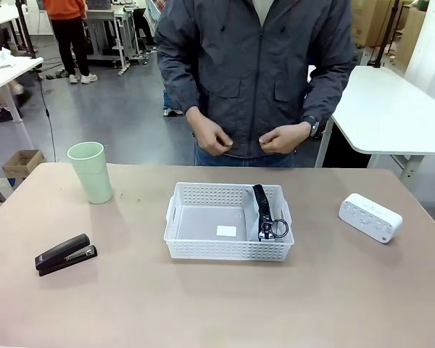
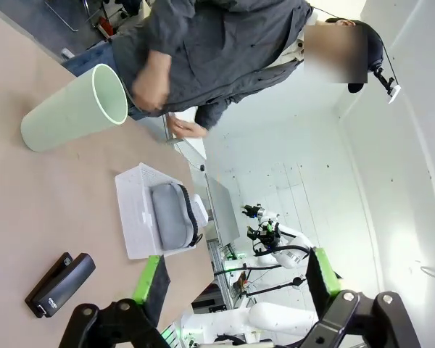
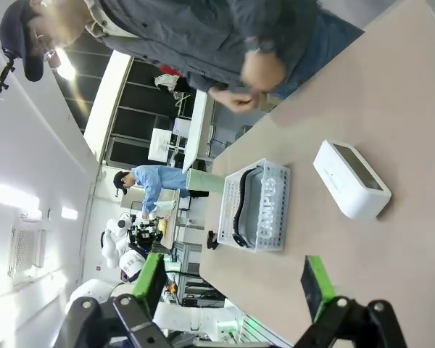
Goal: Efficiently arrange items inside the basket to fit them all.
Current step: Pick up the Digital clock and place it inside the Organizing basket.
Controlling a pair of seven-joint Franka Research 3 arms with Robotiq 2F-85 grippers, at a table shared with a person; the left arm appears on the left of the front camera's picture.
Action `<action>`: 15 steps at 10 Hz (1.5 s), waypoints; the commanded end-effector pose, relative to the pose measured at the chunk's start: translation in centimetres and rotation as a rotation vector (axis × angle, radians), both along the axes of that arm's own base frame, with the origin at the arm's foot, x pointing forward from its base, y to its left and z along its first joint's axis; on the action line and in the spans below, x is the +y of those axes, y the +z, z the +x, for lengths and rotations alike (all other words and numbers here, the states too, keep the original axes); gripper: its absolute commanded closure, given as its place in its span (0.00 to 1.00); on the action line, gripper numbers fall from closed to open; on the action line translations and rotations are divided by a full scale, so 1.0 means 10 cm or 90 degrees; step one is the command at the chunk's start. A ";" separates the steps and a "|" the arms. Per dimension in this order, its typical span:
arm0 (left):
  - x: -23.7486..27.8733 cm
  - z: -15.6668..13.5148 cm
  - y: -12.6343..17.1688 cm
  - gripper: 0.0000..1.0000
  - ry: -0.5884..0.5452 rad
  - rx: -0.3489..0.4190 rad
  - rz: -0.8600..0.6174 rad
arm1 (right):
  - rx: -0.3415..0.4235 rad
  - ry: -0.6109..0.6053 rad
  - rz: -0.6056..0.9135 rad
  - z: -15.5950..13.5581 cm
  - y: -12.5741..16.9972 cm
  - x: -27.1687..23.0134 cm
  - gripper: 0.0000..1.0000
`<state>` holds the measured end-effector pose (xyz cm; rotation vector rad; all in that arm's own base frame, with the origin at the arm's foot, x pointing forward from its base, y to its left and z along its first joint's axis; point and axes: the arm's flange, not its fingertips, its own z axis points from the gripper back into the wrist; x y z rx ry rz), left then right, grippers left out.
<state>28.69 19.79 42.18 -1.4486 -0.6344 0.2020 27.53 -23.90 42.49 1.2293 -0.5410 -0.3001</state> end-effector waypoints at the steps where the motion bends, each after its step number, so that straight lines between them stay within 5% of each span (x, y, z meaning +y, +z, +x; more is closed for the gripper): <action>1: 0.01 -0.01 0.01 0.00 -0.005 -0.014 0.000 | 0.000 0.000 0.000 0.00 0.00 0.00 0.00; 3: 0.01 -0.01 0.01 0.00 -0.005 -0.014 0.000 | 0.073 -0.023 -0.115 0.20 0.19 0.31 0.00; 10: 0.01 -0.01 0.01 0.00 -0.005 -0.014 0.000 | 0.171 0.007 -0.496 0.90 0.67 1.57 0.00; 15: 0.01 -0.01 0.01 0.00 -0.005 -0.014 0.000 | 0.232 0.044 -0.686 1.37 0.59 2.28 0.00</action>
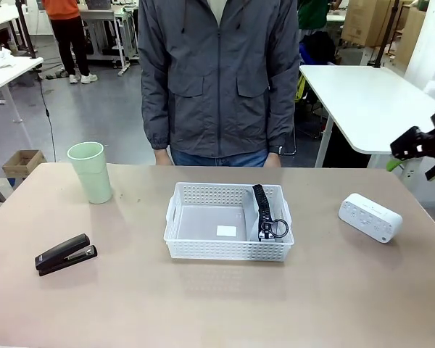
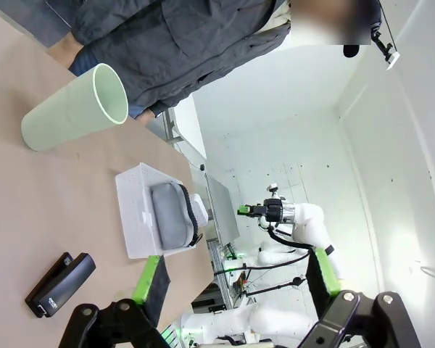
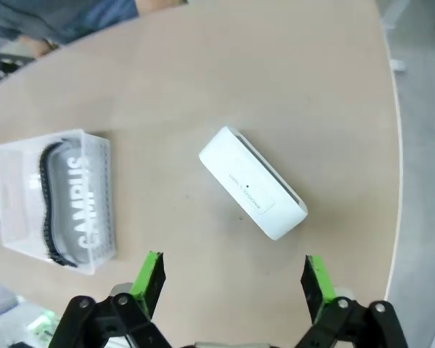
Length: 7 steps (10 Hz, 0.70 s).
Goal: Efficiently arrange items inside the basket to fit them all.
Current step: Pick up the Digital clock and place it inside the Organizing basket.
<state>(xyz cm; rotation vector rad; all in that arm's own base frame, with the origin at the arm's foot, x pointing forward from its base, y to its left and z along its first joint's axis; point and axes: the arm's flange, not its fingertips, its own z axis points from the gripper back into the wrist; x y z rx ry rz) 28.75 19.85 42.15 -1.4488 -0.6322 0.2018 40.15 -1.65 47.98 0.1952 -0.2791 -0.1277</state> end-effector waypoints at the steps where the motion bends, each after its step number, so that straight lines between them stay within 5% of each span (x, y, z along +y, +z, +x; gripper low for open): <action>1: 0.00 -0.02 0.01 0.00 -0.004 -0.014 0.000 | 0.023 -0.002 -0.076 0.16 -0.03 0.16 0.00; 7: 0.00 -0.02 0.01 0.00 -0.004 -0.014 0.000 | 0.035 0.021 -0.083 0.14 -0.16 0.21 0.00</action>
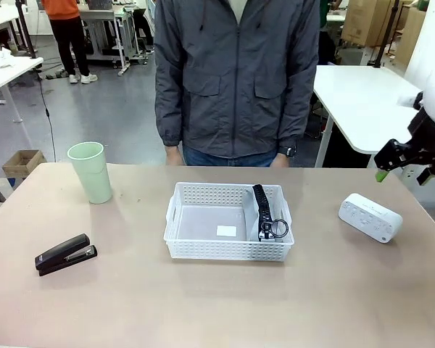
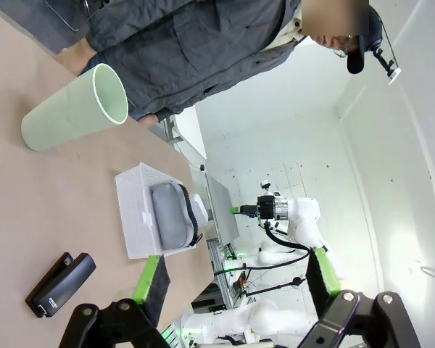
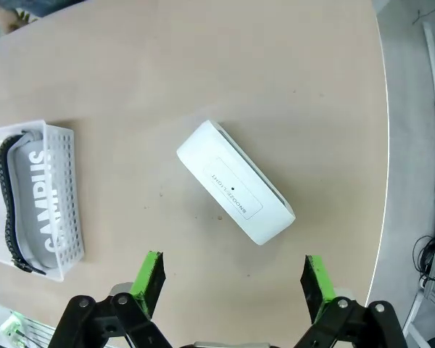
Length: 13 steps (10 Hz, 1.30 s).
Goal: Efficiently arrange items inside the basket to fit them all.
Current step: Pick up the Digital clock and place it inside the Organizing basket.
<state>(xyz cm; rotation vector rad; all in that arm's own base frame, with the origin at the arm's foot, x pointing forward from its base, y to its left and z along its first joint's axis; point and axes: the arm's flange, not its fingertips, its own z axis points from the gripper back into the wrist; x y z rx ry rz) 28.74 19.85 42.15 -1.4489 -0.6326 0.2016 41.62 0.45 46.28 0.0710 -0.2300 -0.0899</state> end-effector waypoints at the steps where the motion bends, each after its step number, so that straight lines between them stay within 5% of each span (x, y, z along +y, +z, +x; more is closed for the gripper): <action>1: 0.00 -0.02 0.01 0.00 -0.004 -0.014 0.000 | 0.001 0.005 -0.004 -0.01 0.01 0.00 0.00; 5: 0.00 -0.02 0.01 0.00 -0.004 -0.014 0.000 | -0.011 0.041 -0.028 0.07 -0.04 0.01 0.00; 9: 0.00 -0.02 0.01 0.00 -0.004 -0.014 0.000 | -0.097 0.457 -0.138 0.21 -0.24 0.15 0.00; 13: 0.00 -0.02 0.01 0.00 -0.004 -0.014 0.000 | -0.109 0.625 -0.134 0.32 -0.40 0.05 0.00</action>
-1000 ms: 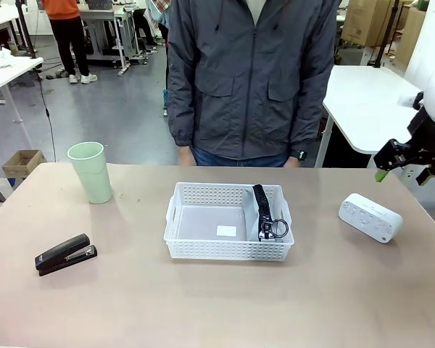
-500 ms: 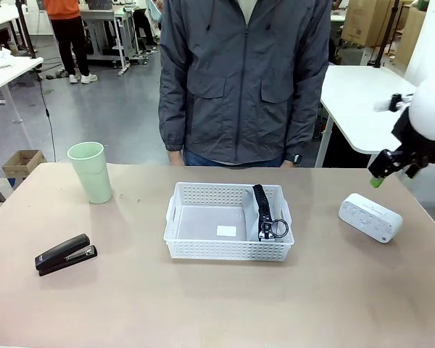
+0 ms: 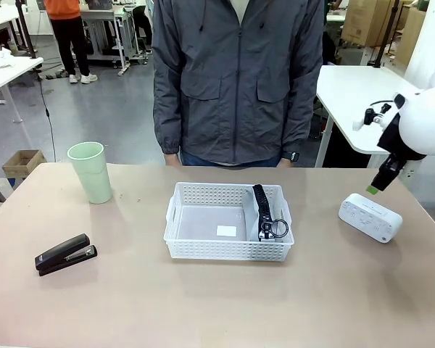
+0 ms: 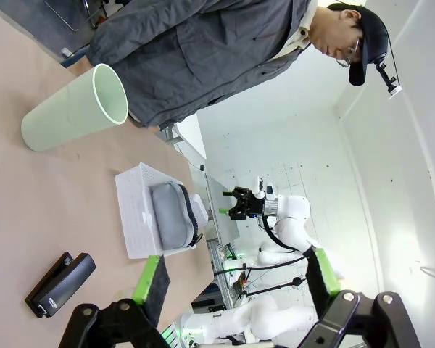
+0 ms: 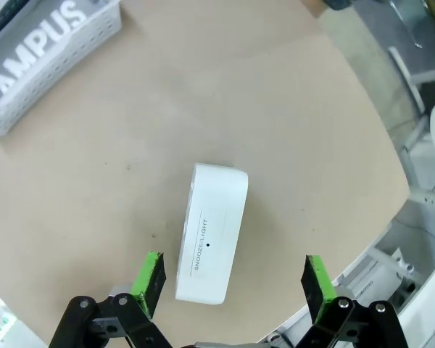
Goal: Efficiently arrange items inside the basket to fit them all.
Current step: Pick up the Digital clock and place it inside the Organizing basket.
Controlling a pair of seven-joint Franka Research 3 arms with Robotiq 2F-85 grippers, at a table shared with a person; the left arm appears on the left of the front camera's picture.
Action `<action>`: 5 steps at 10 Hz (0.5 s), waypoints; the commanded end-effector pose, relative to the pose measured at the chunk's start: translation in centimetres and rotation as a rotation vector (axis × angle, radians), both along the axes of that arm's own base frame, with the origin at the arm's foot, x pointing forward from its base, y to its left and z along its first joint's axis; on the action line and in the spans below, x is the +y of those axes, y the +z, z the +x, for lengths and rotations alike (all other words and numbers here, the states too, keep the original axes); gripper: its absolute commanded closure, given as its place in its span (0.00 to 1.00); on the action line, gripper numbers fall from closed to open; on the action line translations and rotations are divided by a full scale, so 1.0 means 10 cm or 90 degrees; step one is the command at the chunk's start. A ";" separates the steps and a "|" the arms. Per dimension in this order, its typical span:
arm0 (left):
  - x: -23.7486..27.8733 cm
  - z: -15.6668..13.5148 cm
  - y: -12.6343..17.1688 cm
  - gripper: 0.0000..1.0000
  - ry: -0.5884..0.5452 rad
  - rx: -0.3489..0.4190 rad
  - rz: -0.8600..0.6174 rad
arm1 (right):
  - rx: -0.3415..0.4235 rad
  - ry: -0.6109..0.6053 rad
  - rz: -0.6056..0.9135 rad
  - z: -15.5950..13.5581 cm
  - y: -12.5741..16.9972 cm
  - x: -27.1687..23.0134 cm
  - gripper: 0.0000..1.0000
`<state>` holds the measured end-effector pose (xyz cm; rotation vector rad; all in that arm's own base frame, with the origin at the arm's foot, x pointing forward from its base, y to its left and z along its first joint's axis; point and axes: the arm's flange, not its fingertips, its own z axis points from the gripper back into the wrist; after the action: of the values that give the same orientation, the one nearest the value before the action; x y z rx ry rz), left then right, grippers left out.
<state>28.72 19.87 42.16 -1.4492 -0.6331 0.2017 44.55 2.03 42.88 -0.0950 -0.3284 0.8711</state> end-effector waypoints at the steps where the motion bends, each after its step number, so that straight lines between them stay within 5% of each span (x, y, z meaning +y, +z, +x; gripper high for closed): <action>1: 0.00 -0.01 0.01 0.00 -0.004 -0.014 0.000 | 0.019 0.045 0.047 0.04 -0.08 -0.14 0.00; 5: 0.00 -0.01 0.01 0.00 -0.004 -0.014 0.000 | 0.012 0.027 0.018 0.01 -0.08 -0.10 0.00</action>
<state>28.71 19.87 42.17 -1.4493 -0.6332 0.2016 44.59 1.03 41.92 -0.0344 -0.3209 0.8955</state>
